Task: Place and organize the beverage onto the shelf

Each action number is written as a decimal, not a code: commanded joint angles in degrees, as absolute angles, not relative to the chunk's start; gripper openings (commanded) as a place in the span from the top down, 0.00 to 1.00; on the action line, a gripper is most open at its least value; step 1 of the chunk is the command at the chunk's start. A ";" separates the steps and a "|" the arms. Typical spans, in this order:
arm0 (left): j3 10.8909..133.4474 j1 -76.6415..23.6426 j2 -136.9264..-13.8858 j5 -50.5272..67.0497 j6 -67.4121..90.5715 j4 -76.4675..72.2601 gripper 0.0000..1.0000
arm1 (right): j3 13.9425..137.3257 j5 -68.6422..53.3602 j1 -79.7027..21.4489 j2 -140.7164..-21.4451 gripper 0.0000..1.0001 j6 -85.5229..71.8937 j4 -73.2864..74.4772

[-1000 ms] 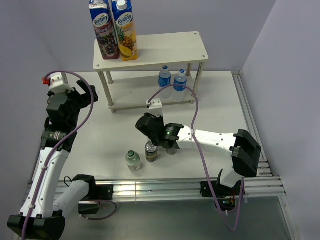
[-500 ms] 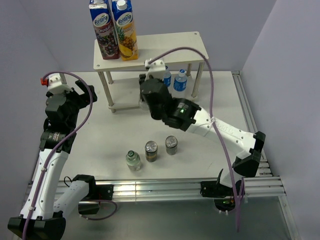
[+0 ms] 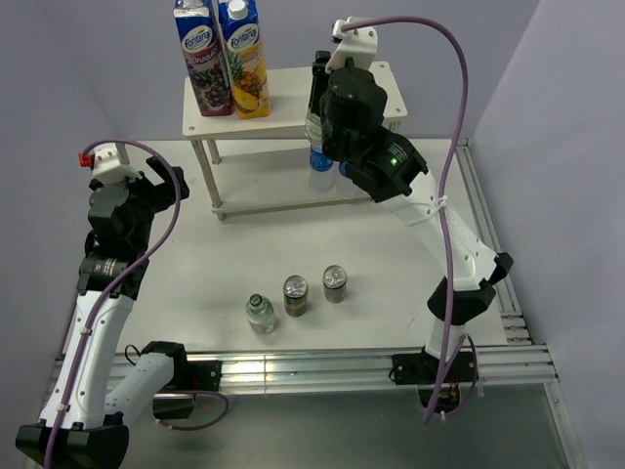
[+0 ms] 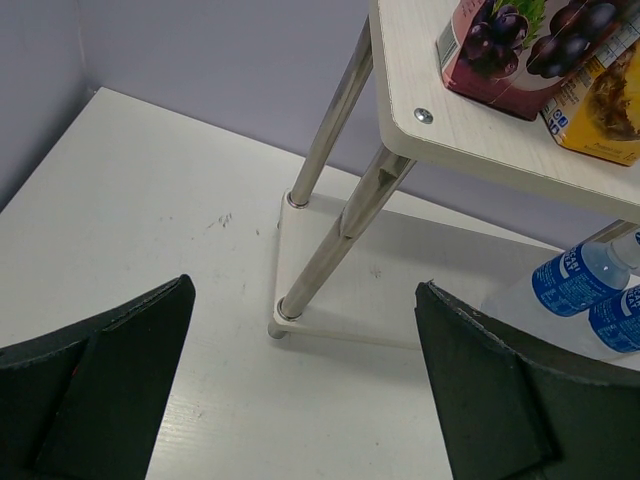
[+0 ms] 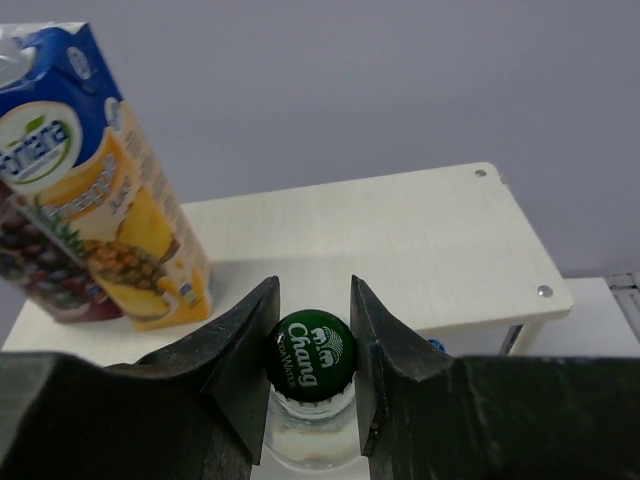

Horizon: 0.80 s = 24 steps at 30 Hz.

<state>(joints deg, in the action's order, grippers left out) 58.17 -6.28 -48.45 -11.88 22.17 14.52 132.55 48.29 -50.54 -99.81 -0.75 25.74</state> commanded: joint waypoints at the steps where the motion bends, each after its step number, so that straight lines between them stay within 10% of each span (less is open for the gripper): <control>1: 58.62 -5.98 -47.55 -11.51 21.97 13.27 0.01 | 138.60 45.88 -47.91 -101.16 1.00 2.63 18.81; 24: 58.71 -5.71 -48.25 -10.46 22.06 13.10 0.01 | 146.87 39.29 -40.96 -112.06 1.00 4.49 7.56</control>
